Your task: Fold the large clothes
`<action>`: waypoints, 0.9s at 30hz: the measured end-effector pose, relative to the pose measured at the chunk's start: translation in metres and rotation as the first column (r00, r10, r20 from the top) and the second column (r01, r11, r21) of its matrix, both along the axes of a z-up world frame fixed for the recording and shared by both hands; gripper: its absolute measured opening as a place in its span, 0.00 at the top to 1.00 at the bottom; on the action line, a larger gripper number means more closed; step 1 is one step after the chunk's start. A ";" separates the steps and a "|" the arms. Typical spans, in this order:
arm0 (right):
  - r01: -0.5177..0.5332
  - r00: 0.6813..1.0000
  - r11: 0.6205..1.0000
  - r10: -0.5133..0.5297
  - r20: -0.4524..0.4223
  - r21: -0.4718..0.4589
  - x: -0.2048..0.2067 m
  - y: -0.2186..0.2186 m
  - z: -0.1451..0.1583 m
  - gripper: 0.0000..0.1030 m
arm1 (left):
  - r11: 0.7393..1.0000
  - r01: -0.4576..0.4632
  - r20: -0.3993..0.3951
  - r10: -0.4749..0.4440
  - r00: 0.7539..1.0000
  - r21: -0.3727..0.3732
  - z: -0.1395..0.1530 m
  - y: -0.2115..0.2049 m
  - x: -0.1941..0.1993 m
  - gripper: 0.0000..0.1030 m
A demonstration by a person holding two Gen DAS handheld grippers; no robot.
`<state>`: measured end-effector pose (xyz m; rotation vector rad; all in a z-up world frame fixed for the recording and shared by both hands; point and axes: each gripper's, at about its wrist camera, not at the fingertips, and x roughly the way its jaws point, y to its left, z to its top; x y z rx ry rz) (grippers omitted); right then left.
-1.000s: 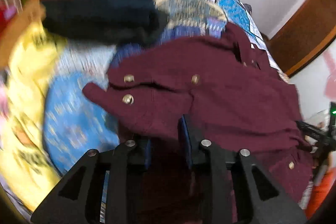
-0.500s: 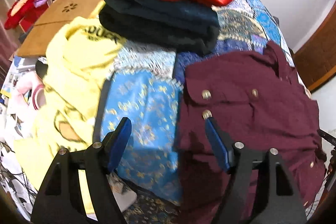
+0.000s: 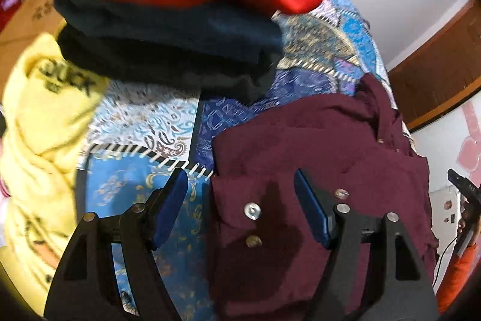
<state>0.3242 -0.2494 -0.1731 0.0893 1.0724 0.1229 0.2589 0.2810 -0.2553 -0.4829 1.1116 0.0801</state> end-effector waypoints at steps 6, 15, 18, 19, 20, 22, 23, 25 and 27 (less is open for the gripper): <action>0.033 0.989 0.999 -0.027 -0.147 0.038 0.032 -0.018 -0.050 0.54 | 0.996 0.001 -0.051 -0.006 0.999 -0.095 -0.042 0.002 0.012 0.30; 0.037 0.986 0.996 -0.023 -0.167 0.079 0.058 -0.020 -0.076 0.52 | 0.983 0.016 -0.057 -0.027 0.998 -0.183 -0.064 -0.011 0.038 0.32; 0.020 0.995 0.999 -0.015 -0.103 0.045 0.052 -0.015 -0.071 0.75 | 0.987 0.038 -0.045 -0.046 0.998 -0.153 -0.064 -0.022 0.045 0.44; 0.003 0.997 1.000 -0.002 -0.071 0.024 0.049 -0.012 -0.066 0.82 | 0.991 0.039 -0.041 -0.045 0.998 -0.129 -0.061 -0.025 0.046 0.52; -0.011 0.999 1.000 0.012 -0.049 0.012 0.047 -0.010 -0.063 0.86 | 0.995 0.041 -0.039 -0.044 0.998 -0.090 -0.057 -0.029 0.047 0.58; -0.043 0.999 0.999 0.043 0.006 -0.001 0.040 -0.008 -0.053 0.92 | 0.999 0.044 -0.041 -0.045 0.998 -0.028 -0.049 -0.033 0.049 0.70; -0.048 0.998 0.999 0.049 0.036 -0.009 0.036 -0.007 -0.045 0.92 | 0.999 0.042 -0.044 -0.042 0.998 0.005 -0.044 -0.036 0.050 0.73; -0.042 0.996 0.999 0.042 0.081 -0.008 0.035 -0.008 -0.034 0.93 | 0.996 0.033 -0.038 -0.030 0.999 0.084 -0.026 -0.040 0.053 0.88; -0.033 0.991 0.999 0.036 0.129 -0.019 0.036 -0.010 -0.020 0.93 | 0.989 0.034 0.011 -0.036 0.999 0.142 -0.001 -0.044 0.055 0.89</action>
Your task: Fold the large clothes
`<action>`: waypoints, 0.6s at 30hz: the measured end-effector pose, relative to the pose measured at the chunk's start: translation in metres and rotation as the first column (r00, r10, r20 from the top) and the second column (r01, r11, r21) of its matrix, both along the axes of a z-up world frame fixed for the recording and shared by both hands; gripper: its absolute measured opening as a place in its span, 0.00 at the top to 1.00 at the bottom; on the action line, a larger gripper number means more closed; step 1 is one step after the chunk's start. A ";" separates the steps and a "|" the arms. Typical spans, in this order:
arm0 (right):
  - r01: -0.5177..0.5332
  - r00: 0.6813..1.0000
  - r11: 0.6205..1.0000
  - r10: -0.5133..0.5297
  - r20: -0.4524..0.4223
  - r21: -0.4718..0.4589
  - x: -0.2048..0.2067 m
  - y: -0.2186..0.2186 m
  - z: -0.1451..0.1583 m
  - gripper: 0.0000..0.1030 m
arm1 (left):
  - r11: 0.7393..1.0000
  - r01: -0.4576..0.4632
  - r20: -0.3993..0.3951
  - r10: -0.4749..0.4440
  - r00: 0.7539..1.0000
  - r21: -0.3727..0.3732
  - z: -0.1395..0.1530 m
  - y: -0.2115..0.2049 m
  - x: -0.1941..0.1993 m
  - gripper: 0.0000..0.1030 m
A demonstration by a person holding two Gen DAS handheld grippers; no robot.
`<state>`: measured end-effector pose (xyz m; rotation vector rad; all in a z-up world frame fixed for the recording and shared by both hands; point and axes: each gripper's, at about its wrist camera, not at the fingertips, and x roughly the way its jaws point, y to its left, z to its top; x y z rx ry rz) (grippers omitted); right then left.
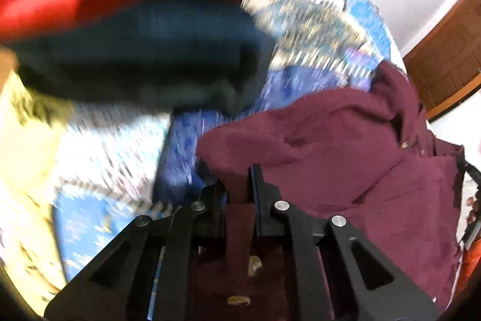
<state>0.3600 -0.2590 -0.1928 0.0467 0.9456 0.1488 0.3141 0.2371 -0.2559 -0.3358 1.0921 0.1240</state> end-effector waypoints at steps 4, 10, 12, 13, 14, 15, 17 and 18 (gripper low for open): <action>0.014 0.999 1.000 -0.014 0.052 -0.009 0.012 0.002 0.020 0.93 | 0.996 0.029 0.119 -0.039 0.992 0.083 0.056 -0.012 0.016 0.90; 0.050 0.997 0.996 -0.046 0.067 -0.069 0.036 0.011 0.023 0.93 | 0.980 0.054 0.164 -0.086 0.983 0.190 0.088 -0.029 0.056 0.88; 0.080 0.995 0.991 -0.072 0.075 -0.105 0.034 0.010 0.023 0.93 | 0.969 0.042 0.150 -0.081 0.985 0.245 0.085 -0.032 0.062 0.86; 0.107 0.990 0.985 -0.094 0.103 -0.135 0.031 0.009 0.027 0.93 | 0.965 0.037 0.145 -0.077 0.986 0.260 0.085 -0.033 0.063 0.84; 0.128 0.986 0.980 -0.109 0.129 -0.152 0.028 0.008 0.032 0.93 | 0.963 0.030 0.141 -0.070 0.988 0.268 0.085 -0.034 0.065 0.84; 0.143 0.981 0.977 -0.118 0.152 -0.161 0.023 0.006 0.039 0.93 | 0.963 0.033 0.133 -0.070 0.989 0.266 0.084 -0.036 0.065 0.83; 0.120 0.982 0.982 -0.096 0.160 -0.145 0.014 0.004 0.052 0.92 | 0.966 0.058 0.124 -0.092 0.988 0.251 0.084 -0.037 0.059 0.83; 0.100 0.984 0.985 -0.077 0.159 -0.140 0.009 0.004 0.059 0.92 | 0.965 0.064 0.122 -0.097 0.988 0.253 0.086 -0.039 0.057 0.83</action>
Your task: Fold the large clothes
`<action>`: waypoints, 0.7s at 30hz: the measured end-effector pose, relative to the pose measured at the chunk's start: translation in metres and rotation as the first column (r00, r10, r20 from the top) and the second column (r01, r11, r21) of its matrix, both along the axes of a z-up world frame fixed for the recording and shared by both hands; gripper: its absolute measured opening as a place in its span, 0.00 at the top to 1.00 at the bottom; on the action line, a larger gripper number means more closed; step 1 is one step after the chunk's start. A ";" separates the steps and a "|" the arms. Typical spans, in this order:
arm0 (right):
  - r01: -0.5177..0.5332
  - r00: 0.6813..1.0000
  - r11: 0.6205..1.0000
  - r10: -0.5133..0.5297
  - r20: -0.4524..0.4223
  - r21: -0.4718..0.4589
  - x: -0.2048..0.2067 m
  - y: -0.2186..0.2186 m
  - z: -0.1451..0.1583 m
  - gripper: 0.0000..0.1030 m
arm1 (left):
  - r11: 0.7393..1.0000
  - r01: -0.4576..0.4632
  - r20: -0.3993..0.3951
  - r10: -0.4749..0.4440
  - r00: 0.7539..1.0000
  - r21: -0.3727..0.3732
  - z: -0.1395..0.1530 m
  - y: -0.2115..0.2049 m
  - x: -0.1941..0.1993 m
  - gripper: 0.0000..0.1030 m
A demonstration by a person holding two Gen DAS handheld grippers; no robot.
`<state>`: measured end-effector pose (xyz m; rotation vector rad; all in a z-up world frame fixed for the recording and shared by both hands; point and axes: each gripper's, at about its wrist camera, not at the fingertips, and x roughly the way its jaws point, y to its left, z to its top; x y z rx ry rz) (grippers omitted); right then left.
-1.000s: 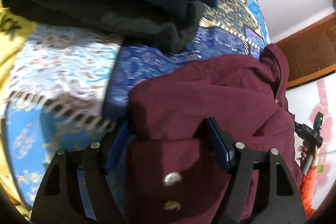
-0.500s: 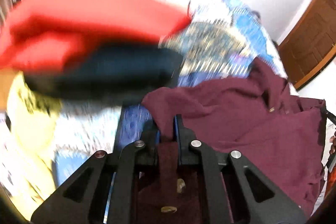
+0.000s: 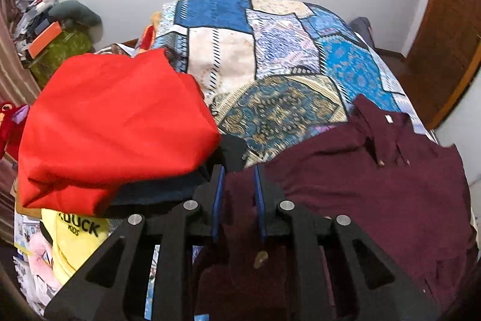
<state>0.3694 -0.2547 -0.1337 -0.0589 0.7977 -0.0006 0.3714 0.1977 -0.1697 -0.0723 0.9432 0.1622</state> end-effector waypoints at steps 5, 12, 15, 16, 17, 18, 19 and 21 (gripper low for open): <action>-0.088 0.996 0.996 0.088 0.015 0.007 -0.027 0.008 0.024 0.80 | 1.000 0.002 0.022 -0.002 1.000 0.015 0.017 -0.005 -0.027 0.77; -0.176 0.984 0.984 0.176 0.036 -0.014 -0.065 0.026 0.037 0.54 | 1.000 -0.028 0.062 0.027 0.998 0.014 0.044 0.003 -0.067 0.56; -0.210 0.977 0.977 0.211 0.020 -0.030 -0.080 0.031 0.036 0.54 | 0.999 -0.035 0.070 0.033 0.997 0.027 0.053 0.005 -0.088 0.39; -0.219 0.975 0.975 0.220 0.012 -0.040 -0.085 0.033 0.034 0.54 | 0.999 -0.037 0.064 0.034 0.997 0.034 0.055 0.006 -0.094 0.29; -0.230 0.973 0.972 0.230 0.000 -0.054 -0.091 0.036 0.032 0.54 | 0.998 -0.041 0.059 0.038 0.998 0.042 0.057 0.007 -0.102 0.24; -0.237 0.971 0.969 0.237 -0.010 -0.064 -0.094 0.037 0.029 0.53 | 0.998 -0.042 0.059 0.040 0.997 0.046 0.057 0.007 -0.107 0.16; -0.244 0.970 0.967 0.243 -0.023 -0.074 -0.099 0.038 0.026 0.53 | 0.998 -0.042 0.059 0.040 0.997 0.048 0.058 0.009 -0.117 0.10; -0.258 0.966 0.963 0.254 -0.051 -0.083 -0.110 0.039 0.017 0.53 | 0.998 -0.043 0.045 0.041 0.998 0.043 0.057 0.011 -0.130 0.06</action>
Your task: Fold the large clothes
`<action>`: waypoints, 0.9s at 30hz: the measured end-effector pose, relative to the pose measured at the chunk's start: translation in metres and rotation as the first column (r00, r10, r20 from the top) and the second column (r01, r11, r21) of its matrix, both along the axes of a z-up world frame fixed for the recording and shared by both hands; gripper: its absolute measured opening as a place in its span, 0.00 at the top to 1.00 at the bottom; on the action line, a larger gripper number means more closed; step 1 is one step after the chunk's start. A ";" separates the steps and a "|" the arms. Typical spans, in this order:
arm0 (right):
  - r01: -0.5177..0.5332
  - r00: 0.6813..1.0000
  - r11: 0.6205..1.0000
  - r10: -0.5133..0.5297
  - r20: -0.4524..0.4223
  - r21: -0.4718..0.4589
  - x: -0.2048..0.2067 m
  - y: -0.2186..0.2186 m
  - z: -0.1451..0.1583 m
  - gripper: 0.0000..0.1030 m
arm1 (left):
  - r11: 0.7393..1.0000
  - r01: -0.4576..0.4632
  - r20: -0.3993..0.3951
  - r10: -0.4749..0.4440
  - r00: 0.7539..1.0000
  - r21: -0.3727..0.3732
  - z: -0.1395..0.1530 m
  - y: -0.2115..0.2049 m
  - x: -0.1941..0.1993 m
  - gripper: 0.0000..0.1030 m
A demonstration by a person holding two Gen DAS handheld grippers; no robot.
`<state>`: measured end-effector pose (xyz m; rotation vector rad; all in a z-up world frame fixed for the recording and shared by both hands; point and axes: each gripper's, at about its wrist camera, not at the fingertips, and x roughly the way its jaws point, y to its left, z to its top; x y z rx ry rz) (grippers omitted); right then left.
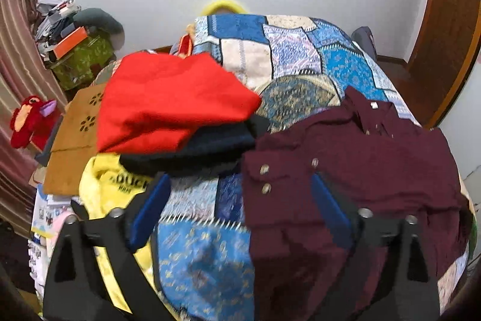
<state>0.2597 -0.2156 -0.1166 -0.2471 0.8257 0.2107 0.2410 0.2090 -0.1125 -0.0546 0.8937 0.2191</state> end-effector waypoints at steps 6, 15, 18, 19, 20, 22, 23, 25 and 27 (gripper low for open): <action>0.000 0.994 1.000 0.002 -0.112 0.021 -0.028 -0.003 -0.034 0.53 | 0.995 0.032 -0.088 -0.041 0.995 -0.099 -0.028 0.002 -0.040 0.06; 0.061 0.973 0.997 -0.047 -0.227 0.056 -0.052 -0.017 -0.070 0.53 | 0.966 0.050 -0.271 -0.120 0.955 -0.253 -0.098 -0.018 -0.064 0.06; 0.092 0.959 0.993 -0.067 -0.274 0.080 -0.055 -0.026 -0.083 0.53 | 0.954 0.058 -0.303 -0.151 0.941 -0.295 -0.114 -0.026 -0.065 0.06; 0.097 0.955 0.991 -0.067 -0.290 0.091 -0.057 -0.029 -0.088 0.53 | 0.943 0.063 -0.321 -0.173 0.931 -0.328 -0.120 -0.029 -0.065 0.06; 0.104 0.953 0.990 -0.072 -0.295 0.094 -0.060 -0.030 -0.090 0.53 | 0.932 0.063 -0.339 -0.192 0.921 -0.356 -0.127 -0.032 -0.064 0.06; 0.116 0.951 0.988 -0.082 -0.298 0.100 -0.064 -0.034 -0.094 0.53 | 0.915 0.059 -0.357 -0.214 0.909 -0.398 -0.136 -0.038 -0.063 0.06; 0.119 0.950 0.987 -0.082 -0.302 0.108 -0.066 -0.035 -0.096 0.53 | 0.907 0.057 -0.363 -0.223 0.905 -0.417 -0.140 -0.041 -0.063 0.06; 0.131 0.946 0.985 -0.088 -0.313 0.116 -0.070 -0.038 -0.100 0.53 | 0.889 0.051 -0.365 -0.238 0.900 -0.455 -0.147 -0.047 -0.063 0.06; 0.149 0.943 0.982 -0.106 -0.315 0.117 -0.074 -0.040 -0.100 0.53 | 0.873 0.050 -0.357 -0.250 0.900 -0.485 -0.149 -0.052 -0.063 0.06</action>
